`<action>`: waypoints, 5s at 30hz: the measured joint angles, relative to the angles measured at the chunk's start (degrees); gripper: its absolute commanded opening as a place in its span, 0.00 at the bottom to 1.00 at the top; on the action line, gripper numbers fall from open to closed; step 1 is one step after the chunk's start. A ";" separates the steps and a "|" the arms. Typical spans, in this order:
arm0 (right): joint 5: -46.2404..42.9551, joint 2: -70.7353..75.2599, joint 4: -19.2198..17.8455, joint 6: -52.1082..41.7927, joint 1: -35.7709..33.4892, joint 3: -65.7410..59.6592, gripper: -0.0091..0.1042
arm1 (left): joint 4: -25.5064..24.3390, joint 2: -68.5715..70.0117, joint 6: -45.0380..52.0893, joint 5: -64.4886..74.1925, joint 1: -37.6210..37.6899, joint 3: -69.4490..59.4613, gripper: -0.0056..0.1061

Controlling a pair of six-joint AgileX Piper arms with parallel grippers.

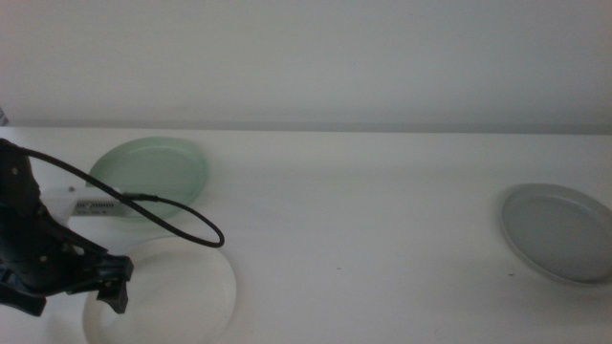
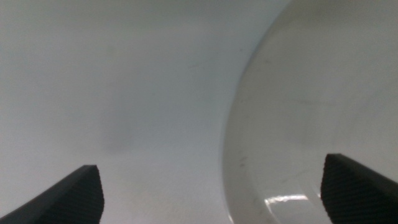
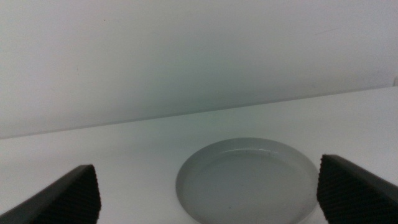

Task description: Stack the three bowls on top of each other.

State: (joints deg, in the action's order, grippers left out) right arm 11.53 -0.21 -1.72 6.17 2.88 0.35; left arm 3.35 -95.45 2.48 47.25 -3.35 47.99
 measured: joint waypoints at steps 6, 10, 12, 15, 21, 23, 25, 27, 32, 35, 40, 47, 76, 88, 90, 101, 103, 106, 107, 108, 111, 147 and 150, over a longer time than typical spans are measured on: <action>0.00 0.00 0.00 0.00 0.00 0.00 0.90 | 1.51 -3.76 2.05 -0.14 0.05 0.13 0.68; 0.00 0.00 0.00 0.00 0.00 0.00 0.90 | 2.41 -4.11 2.66 -0.14 0.14 0.61 0.28; 0.00 0.00 0.00 0.00 0.00 0.00 0.90 | 3.02 -4.24 2.75 -0.14 0.31 0.71 0.05; 0.00 0.00 0.00 0.00 0.00 0.00 0.90 | 3.59 -3.95 3.02 0.54 0.31 0.86 0.03; 0.00 0.00 0.00 0.00 0.00 0.00 0.90 | 4.78 2.60 1.66 7.36 1.07 1.88 0.03; 0.00 0.00 0.00 0.00 0.00 0.00 0.90 | 4.78 4.94 -0.50 11.88 3.11 5.04 0.03; 0.00 0.00 0.00 0.00 0.00 0.00 0.90 | 3.89 5.50 -2.48 16.72 6.29 9.12 0.03; 0.00 0.00 0.00 0.00 0.00 0.00 0.90 | 2.44 4.63 -5.55 20.21 10.65 14.07 0.03; 0.00 0.00 0.00 0.00 0.00 0.00 0.90 | 0.45 -2.27 -10.12 22.00 20.04 26.12 0.04; 0.00 0.00 0.00 0.00 0.00 0.00 0.90 | 0.45 -9.11 -10.59 22.25 23.36 33.05 0.04; 0.00 0.00 0.00 0.00 0.00 0.00 0.90 | 1.75 -19.96 -9.50 22.35 25.87 46.76 0.04; 0.00 0.00 0.00 0.00 0.00 0.00 0.90 | 5.61 -31.26 -7.66 22.35 26.00 59.21 0.04; 0.00 0.00 0.00 0.00 0.00 0.00 0.90 | -16.59 -19.09 -9.04 22.35 23.70 60.70 0.89; 0.00 0.00 0.00 0.00 0.00 0.00 0.90 | -2.09 -25.20 7.08 18.76 -3.58 60.50 0.89; 0.00 0.00 0.00 0.00 0.00 0.00 0.90 | 1.44 -28.33 8.77 18.25 -6.28 61.95 0.89; 0.00 0.00 0.00 0.00 0.00 0.00 0.90 | 5.49 -37.41 11.30 17.98 -8.00 64.88 0.88; 0.00 0.00 0.00 0.00 0.00 0.00 0.90 | 5.37 -38.49 11.41 17.73 -8.00 65.02 0.86; 0.00 0.00 0.00 0.00 0.00 0.00 0.90 | 5.37 -39.85 11.41 17.70 -8.00 65.02 0.79; 0.00 0.00 0.00 0.00 0.00 0.00 0.90 | 5.37 -40.25 11.41 17.70 -8.00 65.02 0.75; 0.00 0.00 0.00 0.00 0.00 0.00 0.90 | 5.27 -40.74 11.41 17.70 -8.00 65.02 0.71; 0.00 0.00 0.00 0.00 0.00 0.00 0.90 | 4.93 -41.16 11.49 17.93 -8.00 65.15 0.51; 0.00 0.00 0.00 0.00 0.00 0.00 0.90 | 0.55 -18.44 -16.35 23.13 29.73 54.18 0.04; 0.00 0.00 0.00 0.00 0.00 0.00 0.90 | 1.67 -20.36 -16.10 21.65 29.63 54.18 0.04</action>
State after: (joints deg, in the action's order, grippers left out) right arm 11.53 -0.21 -1.72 6.17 2.88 0.35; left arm 5.01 -115.81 -13.62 68.91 26.28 102.17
